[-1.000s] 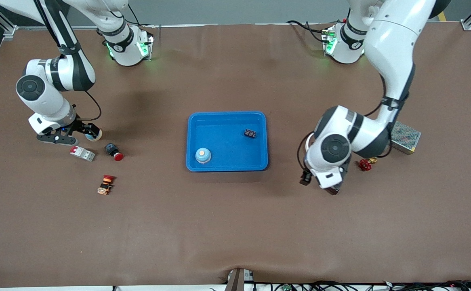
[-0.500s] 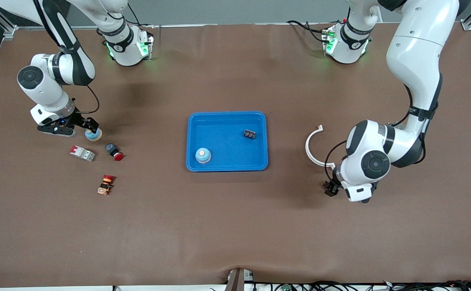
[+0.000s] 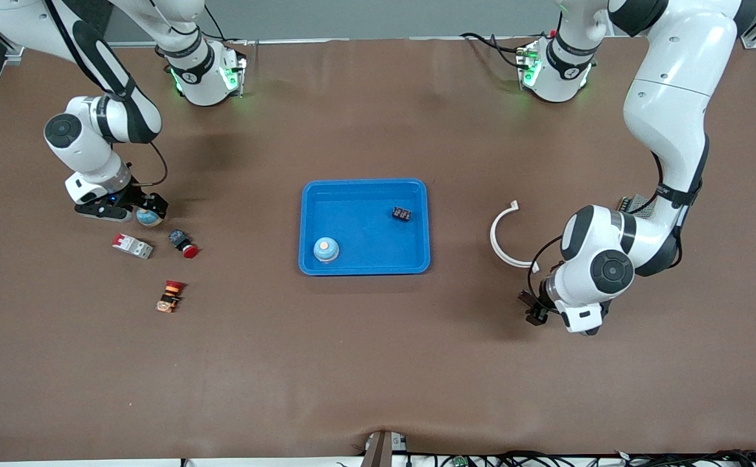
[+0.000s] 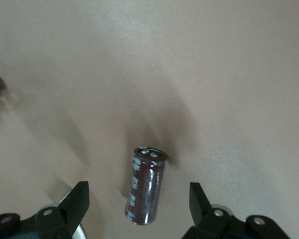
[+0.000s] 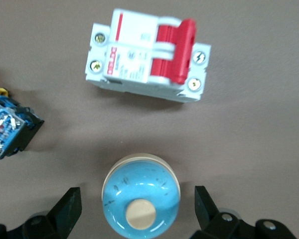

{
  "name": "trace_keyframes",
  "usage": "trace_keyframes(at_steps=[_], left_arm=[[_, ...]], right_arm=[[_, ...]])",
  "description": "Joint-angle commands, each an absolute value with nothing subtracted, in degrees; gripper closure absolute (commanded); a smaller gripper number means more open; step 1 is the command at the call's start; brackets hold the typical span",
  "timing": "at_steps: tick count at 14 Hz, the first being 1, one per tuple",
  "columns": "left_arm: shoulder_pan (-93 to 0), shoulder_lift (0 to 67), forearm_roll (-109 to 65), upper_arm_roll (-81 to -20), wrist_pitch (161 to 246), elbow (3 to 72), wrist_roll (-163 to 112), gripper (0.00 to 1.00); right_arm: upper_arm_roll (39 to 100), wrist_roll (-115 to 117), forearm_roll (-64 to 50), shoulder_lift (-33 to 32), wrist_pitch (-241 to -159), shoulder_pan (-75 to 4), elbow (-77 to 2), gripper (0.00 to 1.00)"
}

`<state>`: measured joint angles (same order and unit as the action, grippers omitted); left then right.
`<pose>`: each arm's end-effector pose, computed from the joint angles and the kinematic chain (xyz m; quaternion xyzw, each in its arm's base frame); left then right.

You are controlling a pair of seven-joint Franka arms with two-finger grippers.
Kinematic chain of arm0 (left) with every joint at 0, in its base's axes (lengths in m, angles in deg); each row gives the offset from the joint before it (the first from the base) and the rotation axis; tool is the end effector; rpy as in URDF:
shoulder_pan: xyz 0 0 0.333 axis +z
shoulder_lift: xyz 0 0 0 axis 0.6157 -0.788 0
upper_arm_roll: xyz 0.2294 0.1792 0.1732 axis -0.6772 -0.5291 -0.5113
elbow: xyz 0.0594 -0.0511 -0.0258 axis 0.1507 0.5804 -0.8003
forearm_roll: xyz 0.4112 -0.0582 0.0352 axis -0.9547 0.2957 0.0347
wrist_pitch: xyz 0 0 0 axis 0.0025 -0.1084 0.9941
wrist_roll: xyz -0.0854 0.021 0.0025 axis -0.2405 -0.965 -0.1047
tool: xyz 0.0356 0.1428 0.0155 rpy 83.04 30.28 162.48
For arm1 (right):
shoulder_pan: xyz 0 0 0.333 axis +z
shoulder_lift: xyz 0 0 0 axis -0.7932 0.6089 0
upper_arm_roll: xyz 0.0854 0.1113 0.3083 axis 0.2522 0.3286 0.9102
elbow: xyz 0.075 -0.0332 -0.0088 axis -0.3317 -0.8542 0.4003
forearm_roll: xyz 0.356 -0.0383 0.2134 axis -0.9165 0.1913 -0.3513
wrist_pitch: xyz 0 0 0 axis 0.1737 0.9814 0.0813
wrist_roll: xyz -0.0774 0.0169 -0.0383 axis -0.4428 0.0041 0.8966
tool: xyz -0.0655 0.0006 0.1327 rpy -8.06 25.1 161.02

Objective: Place electrolytic capacitor and blue bell in tray
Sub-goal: 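Grasp the second capacitor with the left gripper while the right gripper grasps the bell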

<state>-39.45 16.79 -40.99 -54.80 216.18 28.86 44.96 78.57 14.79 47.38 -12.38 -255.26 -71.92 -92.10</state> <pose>0.7072 -0.1642 0.1667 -0.8722 -0.4887 0.0236 0.0029 0.4252 -0.1006 0.1346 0.9960 -0.0703 0.0471 0.0284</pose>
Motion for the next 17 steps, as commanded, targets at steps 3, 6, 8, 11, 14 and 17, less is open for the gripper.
trace_keyframes(at_steps=[3, 6, 8, 11, 14, 17], left_arm=[[-39.3, 15.0, -42.1, -54.5, 219.2, 29.8, 44.9, 0.18], [-39.3, 15.0, -42.1, -54.5, 219.6, 30.1, 45.0, 0.44], [-39.3, 15.3, -42.1, -54.5, 219.2, 30.1, 45.1, 0.81], [-39.4, 15.8, -42.1, -54.1, 218.8, 29.9, 45.7, 1.0], [-39.9, 17.1, -41.4, -53.7, 216.5, 29.6, 46.3, 1.0], [-39.9, 18.6, -41.4, -49.8, 214.2, 29.6, 48.3, 1.0]], right_arm=[[79.7, 13.6, 46.3, -12.5, -255.8, -73.1, -92.4, 0.0], [79.7, 13.6, 46.3, -12.3, -255.7, -73.1, -92.4, 0.72], [79.7, 14.0, 46.3, -12.3, -255.7, -73.2, -92.4, 1.0], [79.7, 14.1, 46.3, -12.7, -255.0, -73.0, -92.4, 1.0], [80.2, 14.3, 46.3, -16.2, -246.8, -72.7, -92.1, 1.0], [81.0, 14.8, 39.1, -24.1, -230.7, -68.7, -89.4, 1.0]])
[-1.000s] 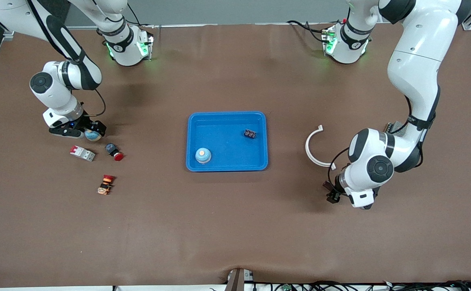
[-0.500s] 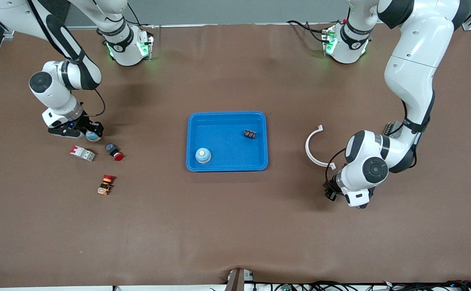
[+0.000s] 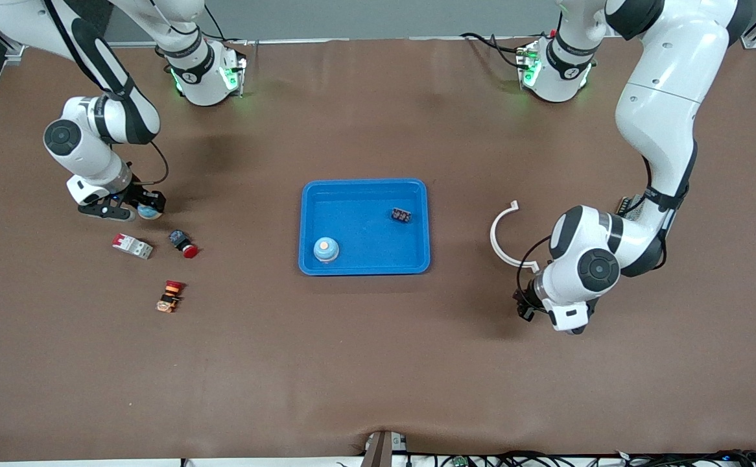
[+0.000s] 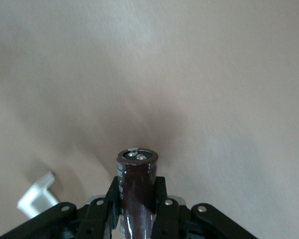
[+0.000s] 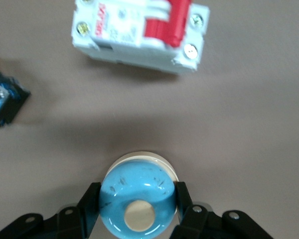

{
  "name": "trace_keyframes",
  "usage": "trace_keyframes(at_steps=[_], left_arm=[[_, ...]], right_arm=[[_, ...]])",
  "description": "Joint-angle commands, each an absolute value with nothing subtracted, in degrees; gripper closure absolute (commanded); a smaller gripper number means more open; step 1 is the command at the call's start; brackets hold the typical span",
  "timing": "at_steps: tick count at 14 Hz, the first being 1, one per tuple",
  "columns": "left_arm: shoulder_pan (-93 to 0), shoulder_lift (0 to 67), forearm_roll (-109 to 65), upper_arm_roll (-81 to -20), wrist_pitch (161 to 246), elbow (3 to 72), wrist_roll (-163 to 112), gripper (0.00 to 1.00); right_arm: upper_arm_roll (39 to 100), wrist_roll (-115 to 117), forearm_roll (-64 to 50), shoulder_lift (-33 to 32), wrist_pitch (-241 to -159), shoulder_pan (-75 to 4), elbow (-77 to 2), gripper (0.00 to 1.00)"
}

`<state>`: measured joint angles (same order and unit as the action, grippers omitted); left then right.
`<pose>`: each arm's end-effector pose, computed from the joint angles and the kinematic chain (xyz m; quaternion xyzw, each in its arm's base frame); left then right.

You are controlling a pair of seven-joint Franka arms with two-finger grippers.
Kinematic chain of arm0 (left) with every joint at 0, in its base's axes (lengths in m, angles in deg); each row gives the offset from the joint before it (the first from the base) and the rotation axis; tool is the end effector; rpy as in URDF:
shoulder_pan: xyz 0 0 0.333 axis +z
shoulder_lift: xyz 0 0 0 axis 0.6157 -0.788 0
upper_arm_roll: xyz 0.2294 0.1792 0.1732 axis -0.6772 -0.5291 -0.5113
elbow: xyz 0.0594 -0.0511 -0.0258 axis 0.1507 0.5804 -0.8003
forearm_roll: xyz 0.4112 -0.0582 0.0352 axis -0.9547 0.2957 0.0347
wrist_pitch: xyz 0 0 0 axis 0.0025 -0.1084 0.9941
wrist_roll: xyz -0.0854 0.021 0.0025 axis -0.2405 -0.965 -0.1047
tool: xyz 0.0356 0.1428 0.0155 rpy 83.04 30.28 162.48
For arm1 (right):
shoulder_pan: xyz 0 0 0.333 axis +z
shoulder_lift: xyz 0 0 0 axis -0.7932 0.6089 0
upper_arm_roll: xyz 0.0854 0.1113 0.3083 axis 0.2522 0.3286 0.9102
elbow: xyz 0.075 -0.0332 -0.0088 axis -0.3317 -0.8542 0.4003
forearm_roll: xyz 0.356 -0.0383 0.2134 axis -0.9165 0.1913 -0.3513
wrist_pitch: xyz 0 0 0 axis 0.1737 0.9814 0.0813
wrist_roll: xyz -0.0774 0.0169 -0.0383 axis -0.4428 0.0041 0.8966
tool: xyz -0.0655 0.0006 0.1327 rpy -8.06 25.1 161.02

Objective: Place electrolytic capacitor and blue bell in tray
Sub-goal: 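Grasp the second capacitor with the left gripper while the right gripper grasps the bell, then carry the second capacitor and second bell over the tray with both grippers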

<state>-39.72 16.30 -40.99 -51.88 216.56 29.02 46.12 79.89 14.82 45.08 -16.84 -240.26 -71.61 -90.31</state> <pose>0.6978 -0.1999 0.1657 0.8773 0.4785 -0.0350 0.0104 0.4191 -0.1004 0.1543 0.9952 -0.0825 -0.0291 0.0433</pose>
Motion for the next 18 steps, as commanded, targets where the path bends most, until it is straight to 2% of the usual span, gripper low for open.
trace_keyframes(at_steps=[1, 4, 6, 9, 12, 14, 18], left_arm=[[-39.8, 19.0, -41.4, -48.5, 214.2, 29.6, 51.2, 1.0], [-40.1, 19.1, -41.4, -45.2, 214.1, 29.6, 56.7, 1.0], [-42.0, 19.1, -42.0, -43.8, 214.1, 29.5, 62.8, 1.0], [-46.6, 19.1, -42.0, -43.8, 214.6, 29.2, 75.2, 1.0], [-51.3, 18.9, -42.3, -43.8, 214.8, 27.9, 89.8, 1.0], [-53.4, 18.9, -42.2, -43.8, 214.8, 28.0, 93.8, 1.0], [-57.6, 17.9, -42.1, -44.0, 215.1, 28.0, 102.7, 1.0]], right_arm=[[80.9, 14.5, 32.6, -26.0, -224.0, -65.5, -87.0, 1.0], [80.9, 14.3, 15.9, -27.7, -208.2, -62.3, -79.2, 1.0], [81.0, 15.0, 9.0, -27.8, -205.2, -60.7, -76.9, 1.0], [80.9, 18.9, 4.1, -27.7, -207.4, -55.4, -76.4, 1.0], [80.8, 32.0, 4.1, -27.0, -213.1, -46.4, -75.5, 1.0], [80.8, 40.4, 4.5, -25.1, -218.5, -39.7, -75.4, 1.0], [80.6, 48.5, 5.9, -20.9, -221.7, -32.3, -73.3, 1.0]])
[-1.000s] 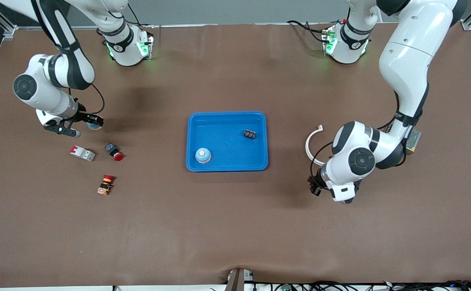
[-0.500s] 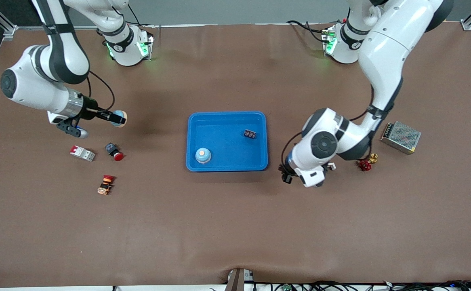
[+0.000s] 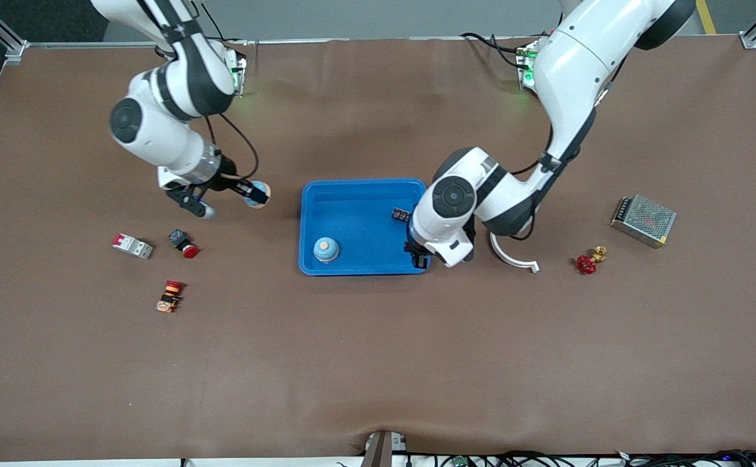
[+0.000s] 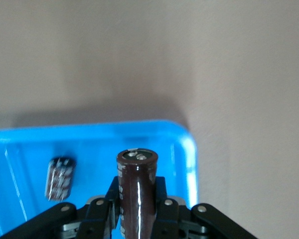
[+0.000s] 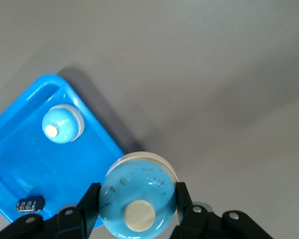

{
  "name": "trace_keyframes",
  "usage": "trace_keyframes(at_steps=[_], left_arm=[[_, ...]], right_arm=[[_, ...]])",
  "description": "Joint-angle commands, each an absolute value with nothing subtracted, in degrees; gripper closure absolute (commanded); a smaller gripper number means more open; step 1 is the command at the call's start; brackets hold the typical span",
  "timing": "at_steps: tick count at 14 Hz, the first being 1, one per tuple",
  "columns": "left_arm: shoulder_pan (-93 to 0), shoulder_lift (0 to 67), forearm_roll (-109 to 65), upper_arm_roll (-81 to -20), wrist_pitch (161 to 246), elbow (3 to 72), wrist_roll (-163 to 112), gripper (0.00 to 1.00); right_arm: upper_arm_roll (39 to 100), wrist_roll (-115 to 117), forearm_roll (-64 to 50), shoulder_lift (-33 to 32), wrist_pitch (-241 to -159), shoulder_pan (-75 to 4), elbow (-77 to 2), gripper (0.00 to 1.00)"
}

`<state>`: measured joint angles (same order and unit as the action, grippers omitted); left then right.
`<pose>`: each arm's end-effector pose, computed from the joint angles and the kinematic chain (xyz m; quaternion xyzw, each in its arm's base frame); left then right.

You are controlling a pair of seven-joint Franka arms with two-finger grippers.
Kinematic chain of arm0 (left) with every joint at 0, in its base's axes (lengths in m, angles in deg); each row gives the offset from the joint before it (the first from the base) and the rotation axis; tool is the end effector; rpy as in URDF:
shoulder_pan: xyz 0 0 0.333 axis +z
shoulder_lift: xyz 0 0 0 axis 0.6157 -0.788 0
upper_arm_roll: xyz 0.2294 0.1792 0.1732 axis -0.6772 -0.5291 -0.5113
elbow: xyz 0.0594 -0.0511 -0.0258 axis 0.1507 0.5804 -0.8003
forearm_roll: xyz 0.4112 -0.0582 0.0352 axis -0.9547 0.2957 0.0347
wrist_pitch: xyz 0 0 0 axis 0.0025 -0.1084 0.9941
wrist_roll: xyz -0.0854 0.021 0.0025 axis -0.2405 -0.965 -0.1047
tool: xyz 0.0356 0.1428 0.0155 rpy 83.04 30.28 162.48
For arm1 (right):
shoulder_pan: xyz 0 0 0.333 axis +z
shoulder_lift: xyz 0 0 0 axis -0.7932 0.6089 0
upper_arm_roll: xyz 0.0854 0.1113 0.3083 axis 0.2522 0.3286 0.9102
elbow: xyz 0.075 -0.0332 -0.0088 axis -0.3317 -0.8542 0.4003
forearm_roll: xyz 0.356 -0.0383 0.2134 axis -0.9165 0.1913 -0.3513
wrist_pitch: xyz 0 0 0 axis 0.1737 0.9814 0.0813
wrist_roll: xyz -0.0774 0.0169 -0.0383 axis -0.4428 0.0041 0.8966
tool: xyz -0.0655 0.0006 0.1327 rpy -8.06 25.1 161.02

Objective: Place electrolytic capacitor and blue bell in tray
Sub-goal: 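Carry the second capacitor and second bell over the tray with both grippers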

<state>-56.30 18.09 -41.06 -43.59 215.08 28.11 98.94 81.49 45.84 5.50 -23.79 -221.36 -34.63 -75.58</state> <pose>0.5680 -0.4682 0.2136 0.7226 0.6875 -0.0702 0.0162 0.4628 0.2259 0.2817 -0.9465 0.2870 0.0814 0.1231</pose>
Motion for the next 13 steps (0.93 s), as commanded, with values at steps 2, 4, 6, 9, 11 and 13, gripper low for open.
trace_keyframes(at_steps=[2, 4, 6, 9, 11, 13], left_arm=[[-58.0, 17.0, -42.2, -44.0, 216.2, 28.0, 105.1, 1.0], [-58.7, 16.1, -42.1, -44.3, 217.9, 28.4, 105.7, 1.0], [-58.7, 15.1, -42.2, -44.3, 218.9, 28.3, 105.7, 1.0], [-59.4, 13.7, -42.2, -44.5, 220.5, 28.4, 105.7, 1.0], [-59.5, 13.2, -42.5, -44.5, 220.8, 28.4, 105.7, 1.0], [-59.8, 13.0, -42.5, -44.5, 220.8, 28.7, 105.5, 1.0]], right_arm=[[80.7, 55.5, 12.0, -18.6, -223.3, -29.8, -71.9, 1.0], [80.7, 64.3, 17.7, -14.9, -223.3, -27.1, -68.3, 1.0], [80.7, 70.2, 20.3, -11.0, -223.3, -24.8, -64.6, 1.0], [80.6, 75.2, 22.1, -7.2, -223.3, -22.5, -60.7, 1.0], [80.6, 78.0, 24.3, -5.6, -223.7, -21.7, -59.9, 1.0], [80.6, 80.2, 25.8, -4.1, -225.5, -20.2, -59.9, 1.0]])
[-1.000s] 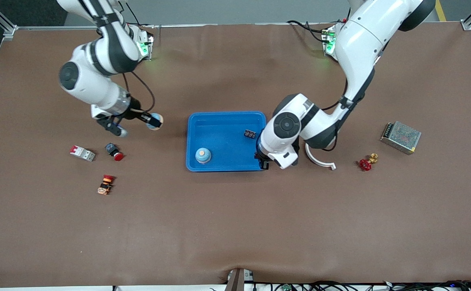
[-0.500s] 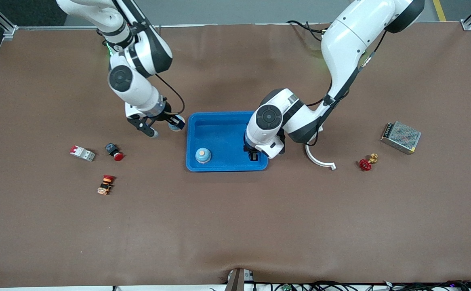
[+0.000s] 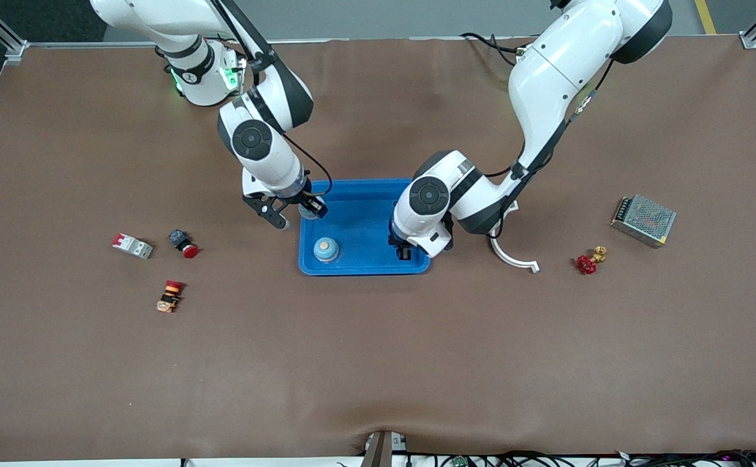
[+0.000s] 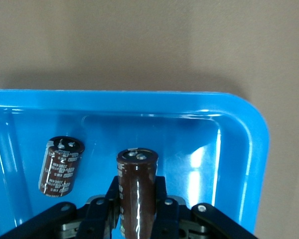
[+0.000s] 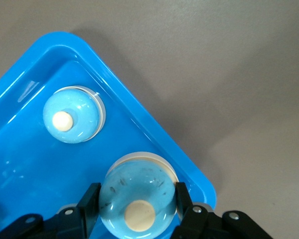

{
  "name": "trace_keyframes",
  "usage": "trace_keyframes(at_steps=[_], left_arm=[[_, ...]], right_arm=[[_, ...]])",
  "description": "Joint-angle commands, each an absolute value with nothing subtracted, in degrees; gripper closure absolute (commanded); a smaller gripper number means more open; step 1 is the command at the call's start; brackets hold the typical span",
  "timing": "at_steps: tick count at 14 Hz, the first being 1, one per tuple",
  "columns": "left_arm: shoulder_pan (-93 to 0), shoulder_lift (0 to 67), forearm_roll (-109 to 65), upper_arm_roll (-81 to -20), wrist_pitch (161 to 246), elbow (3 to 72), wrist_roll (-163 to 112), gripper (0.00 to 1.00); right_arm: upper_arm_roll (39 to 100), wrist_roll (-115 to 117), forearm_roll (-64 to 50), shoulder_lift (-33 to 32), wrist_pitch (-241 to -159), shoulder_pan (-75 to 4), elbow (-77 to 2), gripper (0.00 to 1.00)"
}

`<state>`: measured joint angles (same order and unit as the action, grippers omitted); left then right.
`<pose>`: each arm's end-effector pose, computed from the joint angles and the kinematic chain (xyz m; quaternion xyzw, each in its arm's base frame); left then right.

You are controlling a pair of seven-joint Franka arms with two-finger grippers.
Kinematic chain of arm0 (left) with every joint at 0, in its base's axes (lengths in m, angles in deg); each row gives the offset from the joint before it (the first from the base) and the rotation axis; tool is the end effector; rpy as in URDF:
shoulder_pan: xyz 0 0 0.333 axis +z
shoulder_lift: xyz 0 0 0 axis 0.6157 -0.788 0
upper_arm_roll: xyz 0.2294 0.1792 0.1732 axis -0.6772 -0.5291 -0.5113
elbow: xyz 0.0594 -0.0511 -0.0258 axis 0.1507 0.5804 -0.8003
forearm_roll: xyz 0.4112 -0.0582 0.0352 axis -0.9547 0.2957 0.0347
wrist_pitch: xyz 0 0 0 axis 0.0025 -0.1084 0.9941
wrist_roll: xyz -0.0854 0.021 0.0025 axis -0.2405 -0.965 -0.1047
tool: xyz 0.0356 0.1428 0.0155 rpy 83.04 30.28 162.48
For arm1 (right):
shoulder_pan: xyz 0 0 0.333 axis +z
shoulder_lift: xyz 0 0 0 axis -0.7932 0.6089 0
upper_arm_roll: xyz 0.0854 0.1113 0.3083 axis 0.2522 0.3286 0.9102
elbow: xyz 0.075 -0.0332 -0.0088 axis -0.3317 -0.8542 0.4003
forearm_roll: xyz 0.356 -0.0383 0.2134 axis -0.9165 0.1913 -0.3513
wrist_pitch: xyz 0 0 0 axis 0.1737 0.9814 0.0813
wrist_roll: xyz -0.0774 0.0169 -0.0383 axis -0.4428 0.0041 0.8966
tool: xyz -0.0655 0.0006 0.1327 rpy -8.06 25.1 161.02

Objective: Place electrolytic capacitor and blue bell in tray
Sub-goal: 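Carry the second capacitor and second bell over the tray with both grippers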

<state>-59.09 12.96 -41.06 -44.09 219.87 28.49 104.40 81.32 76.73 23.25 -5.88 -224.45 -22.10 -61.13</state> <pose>0.5426 -0.4934 0.1554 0.6990 0.7097 -0.0876 0.0077 0.4759 0.3588 0.2171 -0.9388 0.3396 0.0496 0.0281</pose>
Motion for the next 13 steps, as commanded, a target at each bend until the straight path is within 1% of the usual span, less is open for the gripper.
trace_keyframes(at_steps=[1, 2, 3, 4, 5, 6, 7, 12, 13], left_arm=[[-59.8, 12.9, -42.5, -44.5, 220.5, 28.8, 105.5, 0.98], [-59.6, 12.9, -42.5, -44.5, 220.5, 28.9, 105.6, 0.86], [-59.6, 12.8, -42.5, -44.6, 220.5, 28.9, 105.6, 0.69], [-59.5, 12.8, -42.4, -44.6, 220.5, 28.9, 105.6, 0.58], [-59.4, 12.9, -42.5, -44.6, 220.4, 28.9, 105.4, 0.37], [-59.4, 13.0, -42.5, -44.7, 220.3, 28.7, 105.4, 0.12], [-59.4, 13.3, -42.5, -44.7, 220.2, 28.5, 105.4, 0.0], [-58.4, 16.0, -42.9, -45.2, 217.6, 27.6, 102.9, 0.0], [-58.0, 16.4, -43.7, -45.2, 215.7, 26.4, 101.2, 0.0]], right_arm=[[80.5, 81.7, 26.9, -3.1, -225.8, -19.3, -59.9, 1.0], [80.4, 83.8, 28.5, -2.5, -226.1, -18.7, -59.8, 1.0], [80.5, 85.8, 30.4, -2.2, -226.3, -18.4, -59.8, 1.0], [80.5, 87.0, 31.3, -2.0, -226.5, -18.2, -59.8, 1.0], [80.5, 87.9, 31.5, -1.8, -226.6, -17.4, -59.7, 1.0], [80.5, 88.4, 31.4, -1.4, -226.7, -16.8, -59.5, 1.0], [80.5, 89.1, 31.5, -1.1, -226.7, -16.5, -59.2, 1.0], [80.3, 91.0, 31.6, 1.1, -228.3, -14.4, -58.6, 1.0], [80.2, 91.1, 31.6, 1.5, -228.6, -14.2, -58.6, 1.0]])
